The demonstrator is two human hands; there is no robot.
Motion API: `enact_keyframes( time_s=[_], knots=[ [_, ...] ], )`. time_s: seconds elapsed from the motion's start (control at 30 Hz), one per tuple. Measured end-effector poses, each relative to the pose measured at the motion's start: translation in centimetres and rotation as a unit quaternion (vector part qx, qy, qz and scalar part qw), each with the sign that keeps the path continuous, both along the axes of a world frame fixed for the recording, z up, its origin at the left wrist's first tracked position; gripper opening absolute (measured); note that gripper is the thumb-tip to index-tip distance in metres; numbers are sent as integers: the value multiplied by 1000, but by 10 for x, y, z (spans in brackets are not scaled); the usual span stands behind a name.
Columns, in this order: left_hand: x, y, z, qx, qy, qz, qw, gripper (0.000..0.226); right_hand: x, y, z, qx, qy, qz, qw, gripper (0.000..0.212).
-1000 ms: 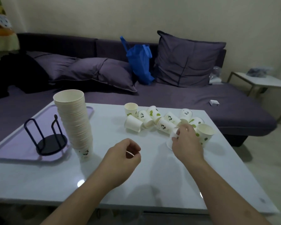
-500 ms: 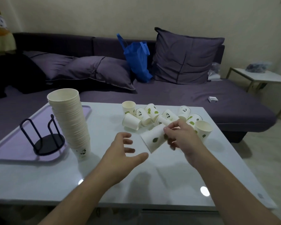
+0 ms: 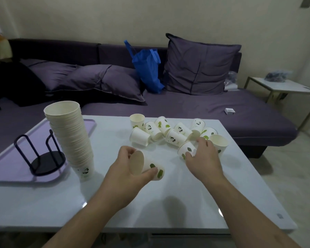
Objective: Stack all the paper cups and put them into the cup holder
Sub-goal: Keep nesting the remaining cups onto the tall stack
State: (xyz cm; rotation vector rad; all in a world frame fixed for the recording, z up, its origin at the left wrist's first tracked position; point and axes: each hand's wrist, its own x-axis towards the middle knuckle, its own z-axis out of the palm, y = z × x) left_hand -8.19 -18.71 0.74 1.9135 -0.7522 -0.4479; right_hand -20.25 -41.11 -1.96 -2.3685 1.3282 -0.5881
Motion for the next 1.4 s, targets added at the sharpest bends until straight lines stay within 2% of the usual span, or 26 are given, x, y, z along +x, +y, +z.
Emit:
enact_keyframes(
  time_s=[0.07,0.13,0.2,0.33,0.43,0.57,0.8,0.93,1.03,1.27,1.4],
  knots=[
    [2,2,-1,2,-13,-11,1000,56,3,-8,-12,-17,49,0,999,67],
    [4,4,-1,4,-32,-18,999,62,9,-9,-20,26,59,12,998,72],
    [5,4,-1,2,-47,-16,999,71,13,-6,-26,71,50,20,996,67],
    [7,5,6,-8,-50,-22,998,74,22,4,-24,95,40,15,995,60],
    [14,10,18,-29,-57,-6,998,73,29,18,-9,147,-30,28,988,64],
    [23,28,58,-109,-91,49,989,62,34,44,8,197,-155,92,964,56],
    [65,75,144,-238,-188,148,941,57,58,88,31,238,-275,148,920,50],
    [97,91,158,-230,-236,185,926,58,73,108,37,263,-305,168,900,48],
    [115,96,152,-197,-251,187,929,63,85,117,39,279,-331,181,883,48],
    [131,95,116,-136,-218,173,951,69,112,132,55,296,-395,211,844,48],
    [131,91,94,-144,-180,153,961,93,128,134,79,280,-430,231,827,55]
  ],
)
